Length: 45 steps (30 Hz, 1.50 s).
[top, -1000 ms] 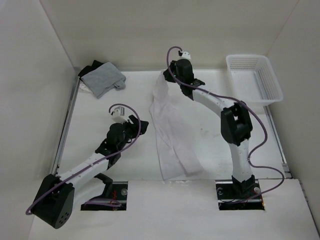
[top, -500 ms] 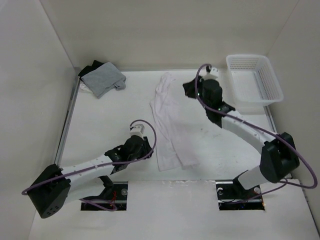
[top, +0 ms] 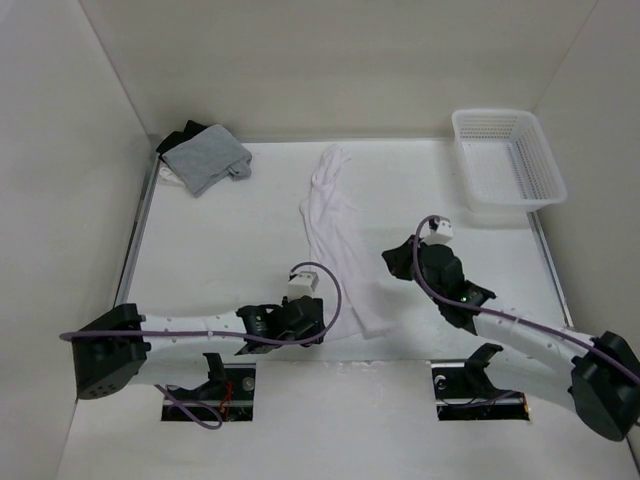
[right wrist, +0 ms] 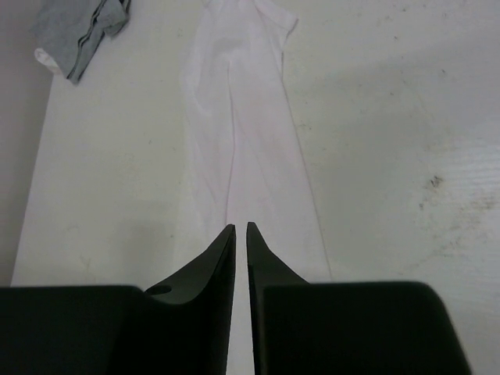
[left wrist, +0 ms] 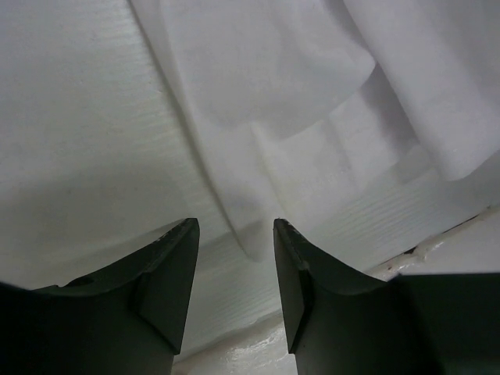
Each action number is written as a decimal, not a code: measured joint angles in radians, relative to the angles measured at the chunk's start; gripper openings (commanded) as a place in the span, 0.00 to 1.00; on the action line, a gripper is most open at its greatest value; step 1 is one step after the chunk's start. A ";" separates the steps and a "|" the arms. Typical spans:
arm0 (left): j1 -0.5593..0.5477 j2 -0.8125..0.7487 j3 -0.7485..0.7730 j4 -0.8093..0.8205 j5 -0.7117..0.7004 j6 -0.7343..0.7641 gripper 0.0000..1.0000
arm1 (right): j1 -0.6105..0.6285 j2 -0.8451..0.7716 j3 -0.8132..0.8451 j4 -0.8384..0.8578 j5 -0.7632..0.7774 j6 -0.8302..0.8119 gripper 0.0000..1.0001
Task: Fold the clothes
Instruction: Flatten the tank top out
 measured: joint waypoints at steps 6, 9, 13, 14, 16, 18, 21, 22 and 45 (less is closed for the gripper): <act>-0.069 0.119 0.086 -0.036 -0.074 -0.027 0.40 | 0.001 -0.159 -0.109 -0.055 0.022 0.047 0.30; -0.078 0.118 0.087 -0.051 -0.091 -0.055 0.39 | 0.004 -0.216 -0.124 -0.088 0.025 0.064 0.36; -0.082 0.116 0.087 -0.064 -0.103 -0.088 0.29 | 0.020 -0.270 -0.129 -0.159 0.030 0.093 0.42; -0.082 0.117 0.087 -0.066 -0.101 -0.092 0.22 | 0.032 -0.277 -0.129 -0.184 0.030 0.103 0.42; -0.082 0.121 0.083 -0.055 -0.090 -0.101 0.11 | 0.065 -0.281 -0.129 -0.240 0.032 0.121 0.45; -0.076 0.124 0.076 -0.040 -0.073 -0.103 0.05 | 0.102 -0.282 -0.129 -0.297 0.036 0.141 0.46; -0.044 0.097 0.056 -0.020 -0.052 -0.103 0.01 | 0.151 -0.277 -0.129 -0.364 0.047 0.169 0.46; -0.019 0.064 0.045 -0.023 -0.045 -0.099 0.01 | 0.163 -0.268 -0.129 -0.378 0.052 0.178 0.46; 0.636 -0.689 -0.051 -0.253 0.010 0.056 0.02 | 0.253 0.218 -0.046 -0.115 -0.069 0.235 0.49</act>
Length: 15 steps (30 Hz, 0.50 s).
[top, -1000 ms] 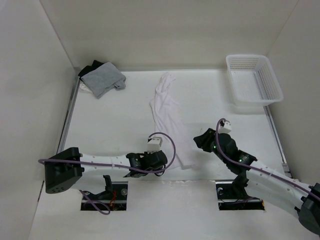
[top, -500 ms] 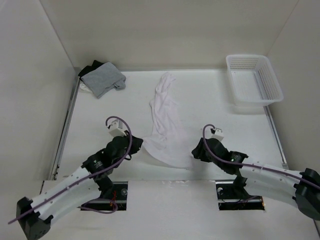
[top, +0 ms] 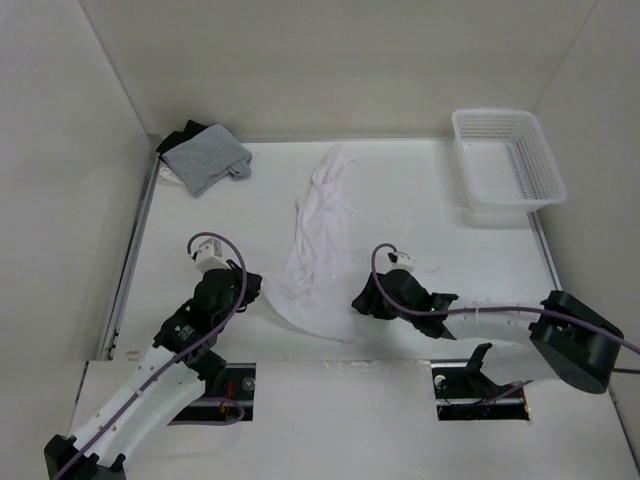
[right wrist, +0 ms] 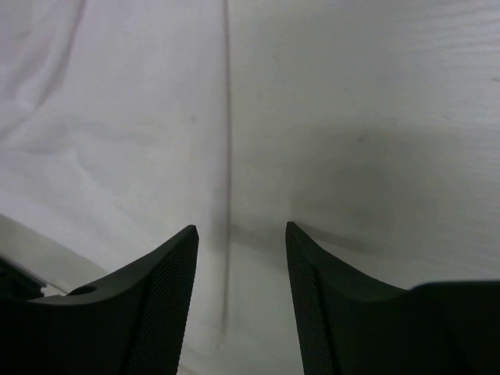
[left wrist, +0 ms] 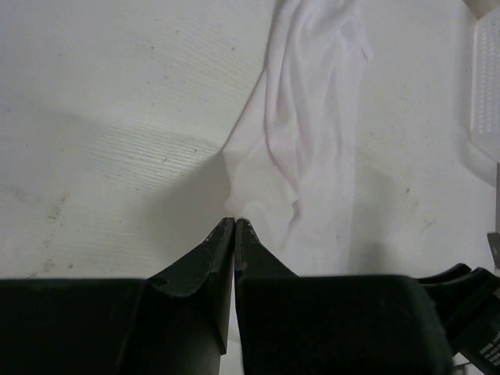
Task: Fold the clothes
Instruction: Flatten the tank top out
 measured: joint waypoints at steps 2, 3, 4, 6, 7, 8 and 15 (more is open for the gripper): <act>-0.003 0.019 0.000 0.016 0.014 0.005 0.02 | 0.000 0.069 0.020 0.073 -0.018 0.003 0.37; -0.011 0.030 0.000 0.026 0.019 0.006 0.02 | -0.001 0.112 0.034 0.118 -0.028 0.008 0.19; -0.017 0.037 0.000 0.038 0.022 0.008 0.02 | -0.001 0.146 0.045 0.149 -0.034 0.010 0.07; -0.030 0.050 0.000 0.058 0.028 0.010 0.02 | -0.002 0.217 0.058 0.224 -0.043 0.018 0.00; -0.041 0.063 0.000 0.079 0.029 0.011 0.02 | -0.003 0.224 0.057 0.232 -0.043 0.018 0.00; -0.046 0.069 0.000 0.087 0.031 0.012 0.02 | -0.007 0.221 0.053 0.236 -0.039 0.019 0.00; -0.090 0.159 0.010 0.214 0.036 0.022 0.01 | -0.034 -0.257 0.132 -0.176 0.087 -0.050 0.18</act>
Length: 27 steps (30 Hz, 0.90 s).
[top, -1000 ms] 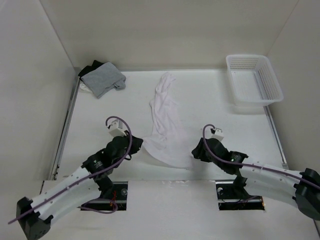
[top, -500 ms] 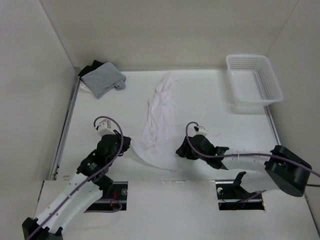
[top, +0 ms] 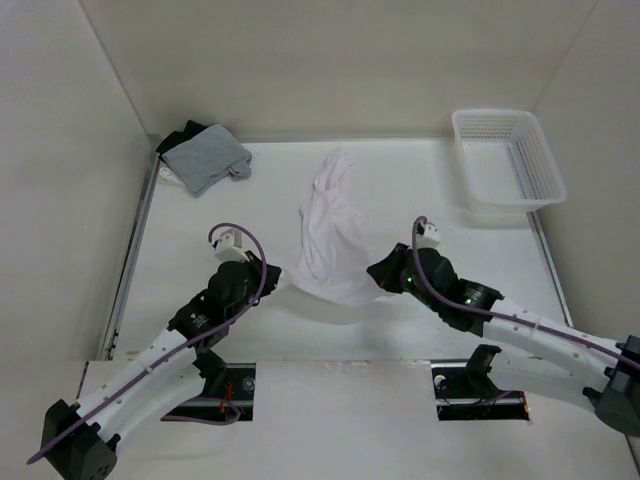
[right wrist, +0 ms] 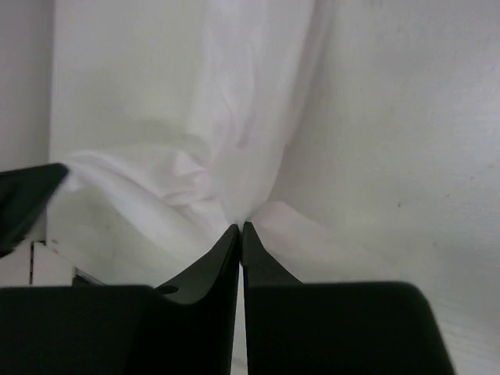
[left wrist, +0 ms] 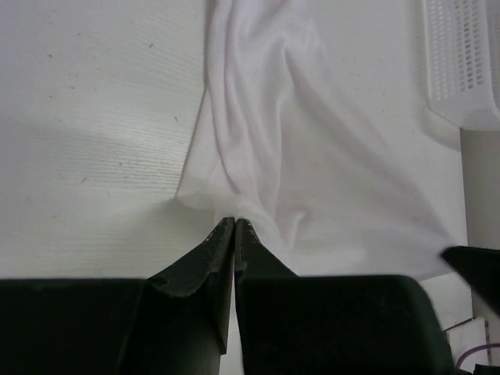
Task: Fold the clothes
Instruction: Flatten the tank top out
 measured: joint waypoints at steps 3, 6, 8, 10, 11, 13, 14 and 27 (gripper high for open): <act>-0.017 0.024 0.001 0.041 0.006 0.004 0.01 | 0.010 -0.049 0.150 -0.147 0.043 -0.037 0.45; 0.016 -0.035 -0.009 0.025 0.017 0.008 0.02 | 0.096 0.040 0.221 -0.190 0.069 -0.048 0.56; 0.105 -0.166 -0.026 -0.060 0.017 0.021 0.02 | 0.161 0.111 0.200 -0.210 0.066 -0.047 0.57; 0.157 -0.235 -0.028 -0.098 0.016 0.029 0.02 | 0.192 0.114 0.140 -0.237 0.058 -0.041 0.51; 0.170 -0.251 -0.031 -0.108 0.016 0.030 0.02 | 0.186 0.097 0.116 -0.248 0.060 -0.036 0.46; 0.197 -0.274 -0.037 -0.146 0.012 0.034 0.02 | 0.160 0.056 0.064 -0.249 0.062 -0.015 0.37; 0.198 -0.265 -0.039 -0.160 0.011 0.035 0.02 | 0.149 0.032 0.032 -0.244 0.064 -0.002 0.35; 0.198 -0.164 -0.049 -0.111 -0.014 0.010 0.03 | 0.193 0.206 -0.098 0.007 0.005 0.049 0.49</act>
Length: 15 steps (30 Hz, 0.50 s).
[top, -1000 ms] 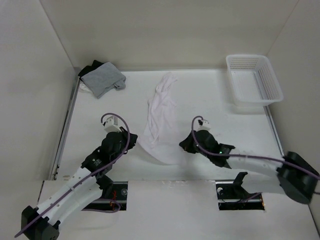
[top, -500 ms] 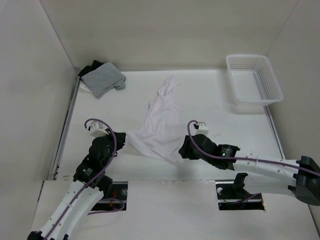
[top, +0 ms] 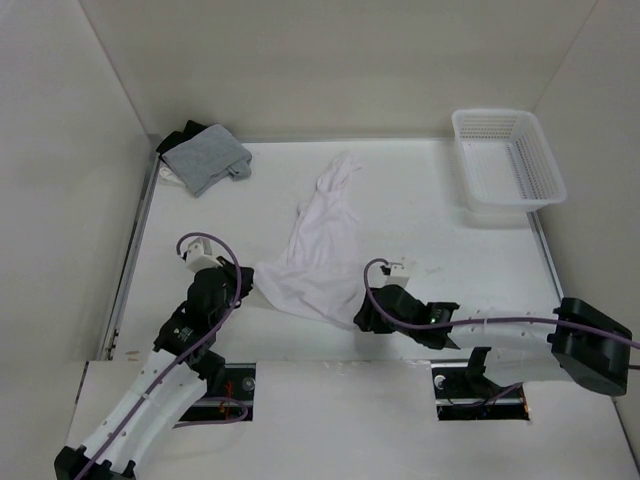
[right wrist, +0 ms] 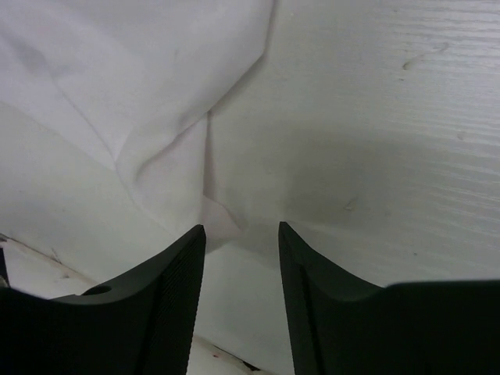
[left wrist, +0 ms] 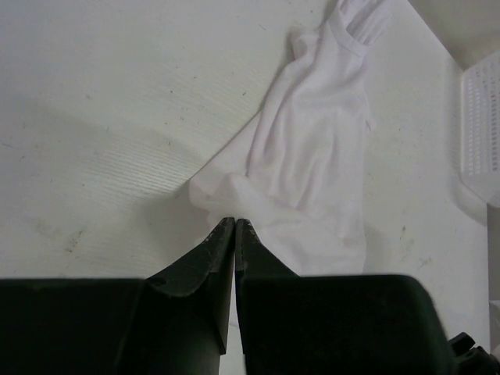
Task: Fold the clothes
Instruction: Flatten the tank top out
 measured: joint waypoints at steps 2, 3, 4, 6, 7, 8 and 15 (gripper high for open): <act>-0.003 -0.002 -0.004 0.006 0.000 -0.001 0.03 | 0.014 0.004 -0.002 0.032 0.000 -0.005 0.50; -0.003 0.001 -0.004 0.010 0.000 -0.001 0.03 | 0.025 0.008 -0.002 0.053 -0.002 -0.008 0.49; -0.003 0.003 -0.004 0.016 0.000 -0.001 0.03 | 0.032 0.015 -0.002 0.074 -0.004 -0.011 0.48; -0.003 0.012 -0.004 0.034 0.000 -0.003 0.03 | 0.043 0.054 0.000 0.118 -0.010 -0.022 0.43; -0.003 0.014 -0.004 0.037 0.000 -0.003 0.03 | 0.044 0.069 0.001 0.126 -0.013 -0.028 0.33; -0.003 0.018 -0.004 0.042 0.000 -0.004 0.03 | 0.043 0.094 0.003 0.138 -0.016 -0.031 0.21; -0.005 0.056 0.048 0.058 0.000 0.006 0.03 | 0.080 0.020 0.034 0.067 -0.088 0.020 0.25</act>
